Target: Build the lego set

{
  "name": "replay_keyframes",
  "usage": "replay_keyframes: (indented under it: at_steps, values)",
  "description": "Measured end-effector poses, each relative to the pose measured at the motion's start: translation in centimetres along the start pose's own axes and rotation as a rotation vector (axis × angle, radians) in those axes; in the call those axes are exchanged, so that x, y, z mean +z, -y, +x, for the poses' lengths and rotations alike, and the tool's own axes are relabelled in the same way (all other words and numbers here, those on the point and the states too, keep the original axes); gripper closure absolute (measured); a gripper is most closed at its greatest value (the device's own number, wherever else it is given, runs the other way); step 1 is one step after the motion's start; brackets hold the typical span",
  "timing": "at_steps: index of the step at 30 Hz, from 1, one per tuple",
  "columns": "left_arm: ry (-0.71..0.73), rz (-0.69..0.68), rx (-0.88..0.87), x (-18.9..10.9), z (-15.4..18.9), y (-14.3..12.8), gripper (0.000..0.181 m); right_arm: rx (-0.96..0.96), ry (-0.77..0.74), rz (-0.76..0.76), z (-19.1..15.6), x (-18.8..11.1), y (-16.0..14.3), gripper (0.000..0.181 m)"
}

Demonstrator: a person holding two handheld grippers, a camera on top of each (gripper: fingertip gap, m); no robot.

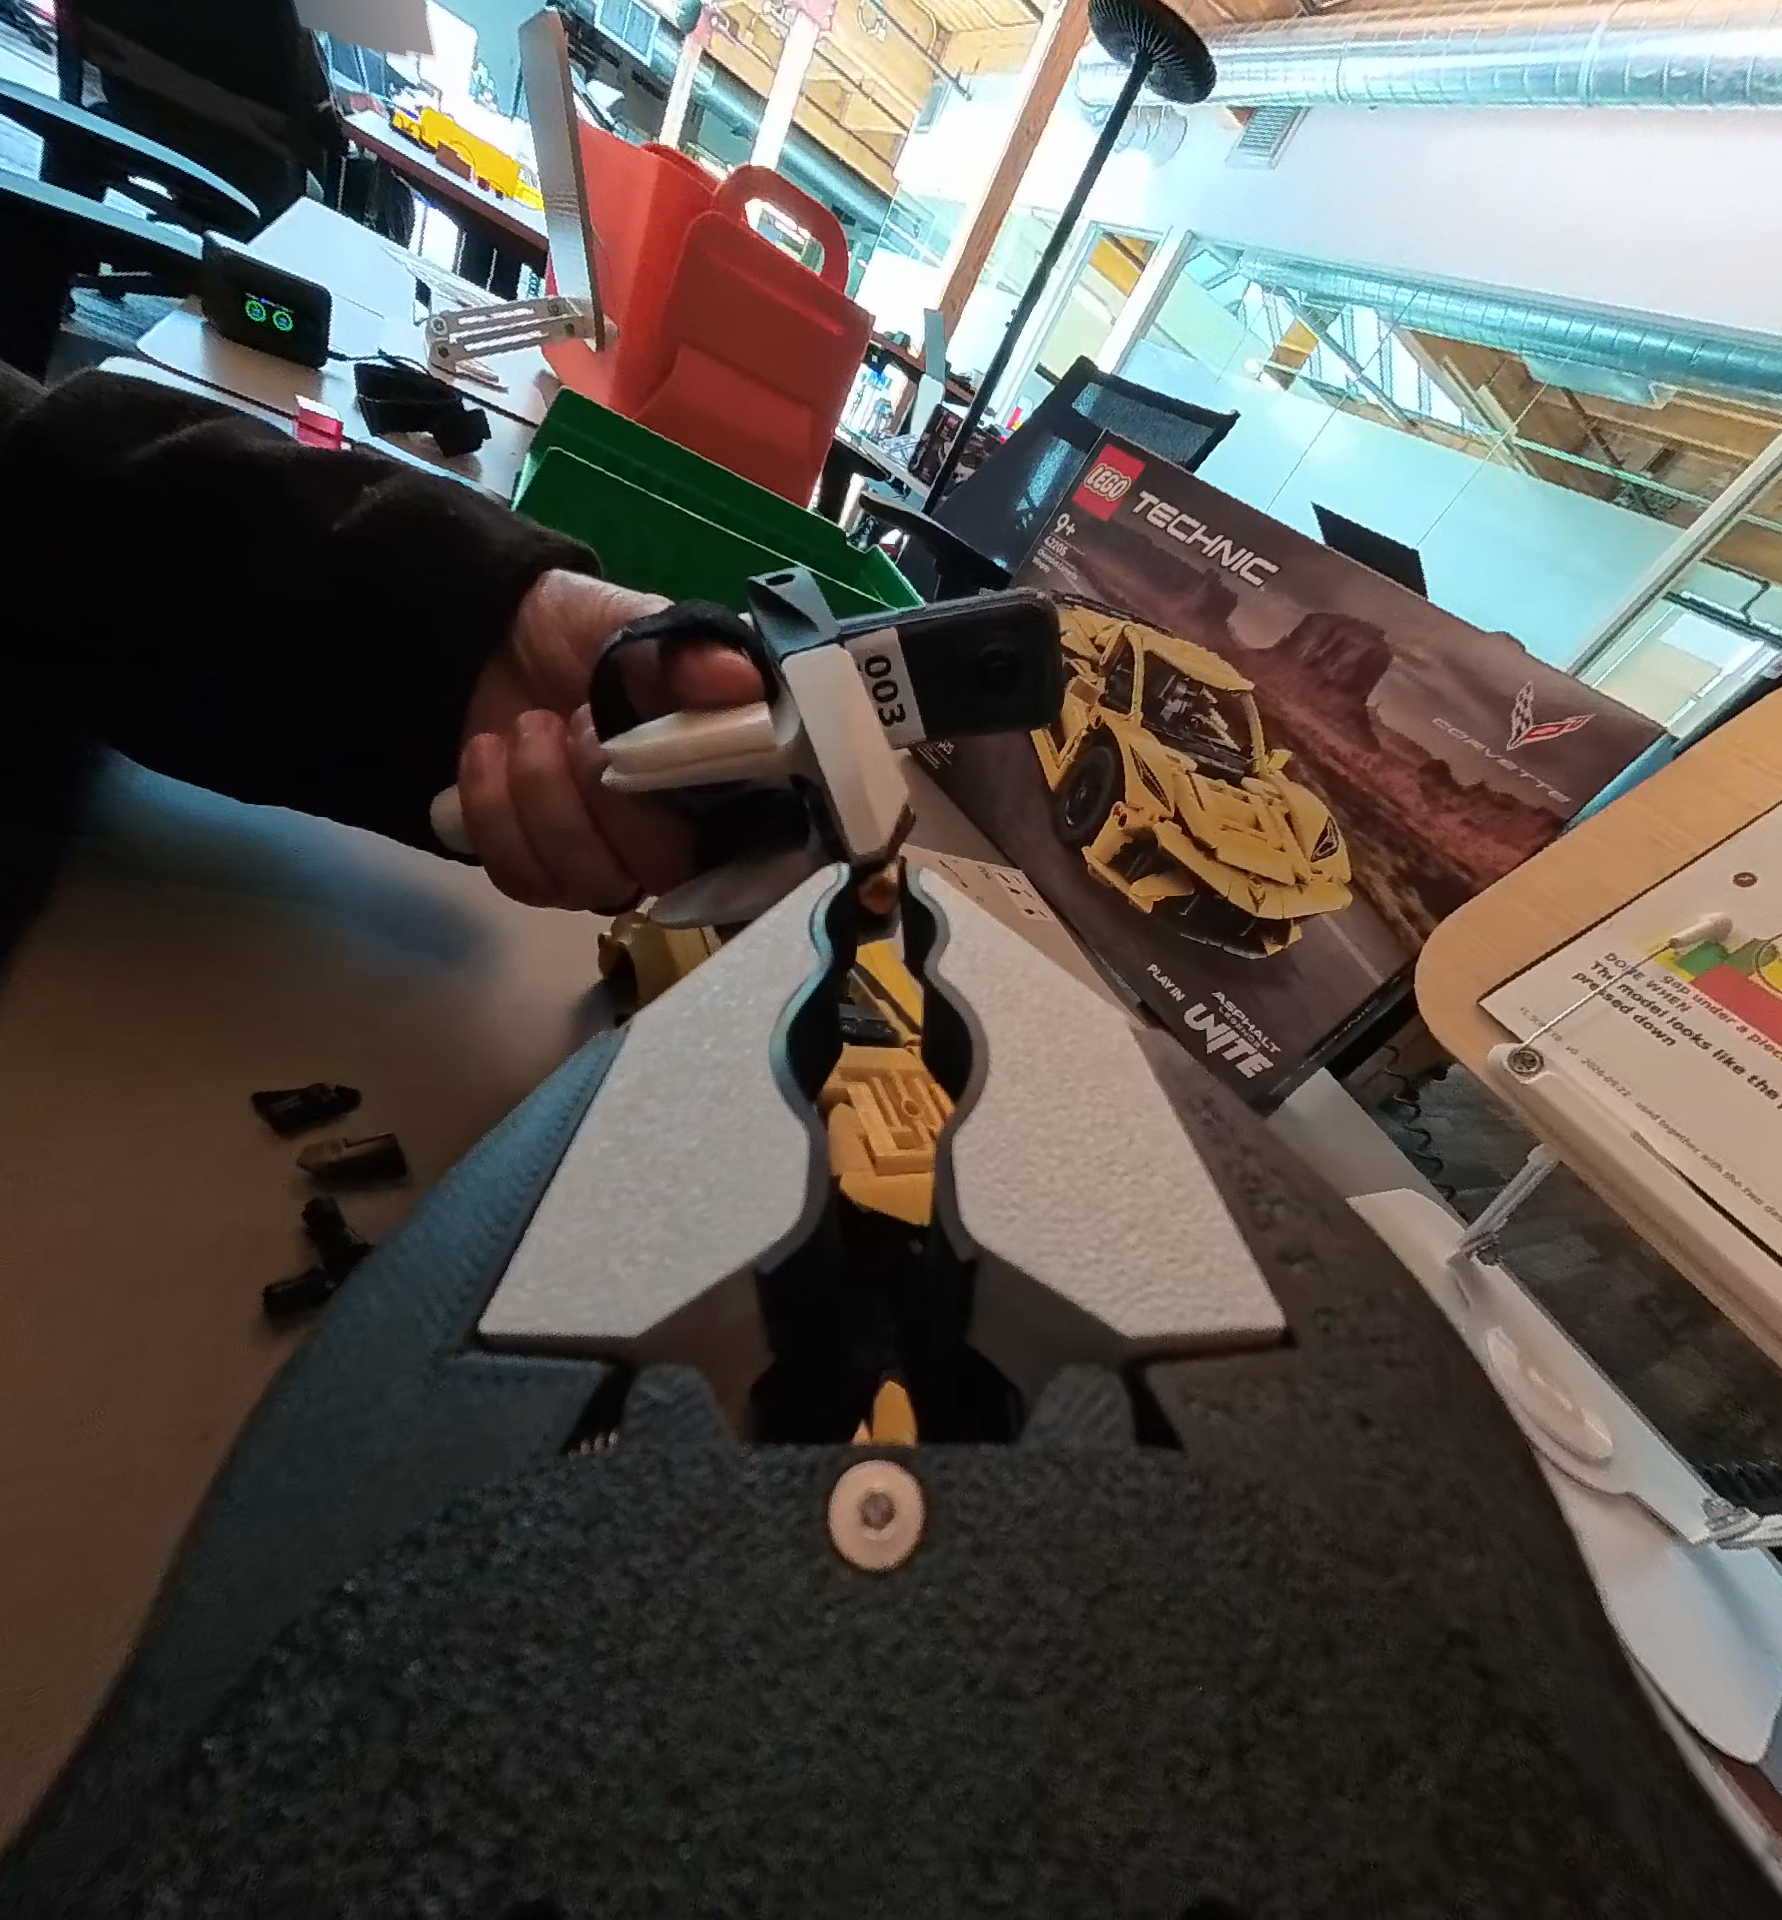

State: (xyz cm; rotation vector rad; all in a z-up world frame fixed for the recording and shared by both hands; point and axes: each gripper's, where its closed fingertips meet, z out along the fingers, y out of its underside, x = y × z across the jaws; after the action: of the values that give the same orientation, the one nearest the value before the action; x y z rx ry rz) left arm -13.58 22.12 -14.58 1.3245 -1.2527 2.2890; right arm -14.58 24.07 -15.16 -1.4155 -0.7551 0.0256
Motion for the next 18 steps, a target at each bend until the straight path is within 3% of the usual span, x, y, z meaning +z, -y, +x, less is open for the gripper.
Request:
replay_keyframes:
  at_steps: [18]
  values:
    - [-0.015,0.016,0.0,0.17,0.0,0.06,0.172,0.035,0.016,0.006,0.06,-0.17,-0.04,0.174]
